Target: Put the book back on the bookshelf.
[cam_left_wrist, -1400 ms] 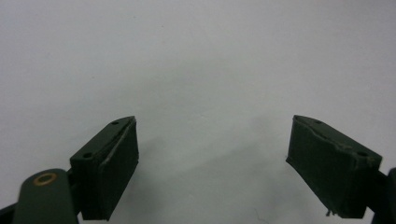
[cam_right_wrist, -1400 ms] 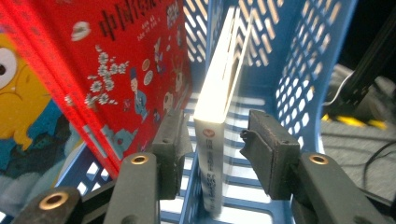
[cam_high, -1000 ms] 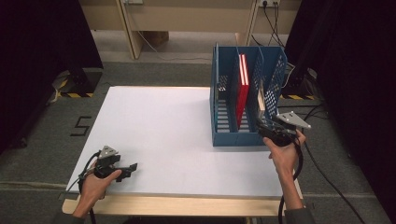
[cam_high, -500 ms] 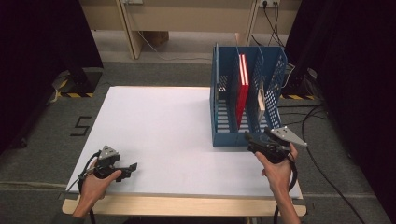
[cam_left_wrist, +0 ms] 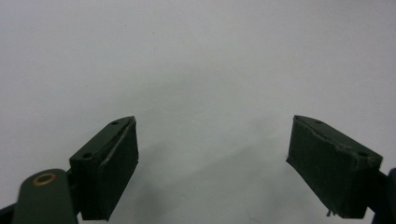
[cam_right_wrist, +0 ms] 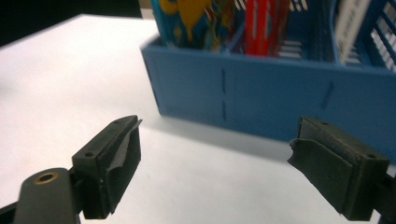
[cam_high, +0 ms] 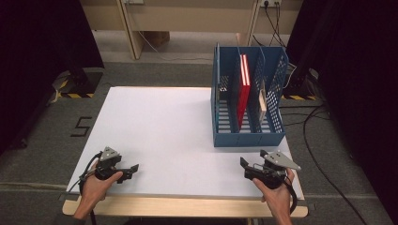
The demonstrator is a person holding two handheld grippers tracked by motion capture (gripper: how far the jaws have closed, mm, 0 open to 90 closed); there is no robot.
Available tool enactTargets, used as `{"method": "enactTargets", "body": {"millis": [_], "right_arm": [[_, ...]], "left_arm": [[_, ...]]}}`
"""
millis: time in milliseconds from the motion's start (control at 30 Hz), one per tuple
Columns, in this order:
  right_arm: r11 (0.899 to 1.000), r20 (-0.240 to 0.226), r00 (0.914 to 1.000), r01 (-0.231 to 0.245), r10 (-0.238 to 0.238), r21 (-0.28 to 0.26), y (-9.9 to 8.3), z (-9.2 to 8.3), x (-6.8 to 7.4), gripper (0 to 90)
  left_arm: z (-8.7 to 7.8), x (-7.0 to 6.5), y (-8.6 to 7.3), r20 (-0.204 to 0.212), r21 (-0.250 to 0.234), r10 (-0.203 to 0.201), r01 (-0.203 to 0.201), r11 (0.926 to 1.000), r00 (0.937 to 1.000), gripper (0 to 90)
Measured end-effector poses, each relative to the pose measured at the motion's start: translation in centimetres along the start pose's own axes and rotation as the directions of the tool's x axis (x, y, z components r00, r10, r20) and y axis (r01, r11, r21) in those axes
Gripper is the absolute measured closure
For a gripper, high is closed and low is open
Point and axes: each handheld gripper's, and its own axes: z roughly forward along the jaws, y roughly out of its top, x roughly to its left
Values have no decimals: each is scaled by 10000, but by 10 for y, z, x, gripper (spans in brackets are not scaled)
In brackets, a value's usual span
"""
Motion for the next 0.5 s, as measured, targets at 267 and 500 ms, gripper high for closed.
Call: {"method": "enactTargets", "body": {"millis": [267,500], "right_arm": [[9930,283,9995,70,-104,1179,-32,-2,-9,172],[9747,486,9987,42,-154,2234,-47,-4,-15,173]], "left_arm": [[0,-1,0,61,73,75,-75,9999,10000,155],[3,-3,-2,80,346,278,-280,9990,9996,154]]}}
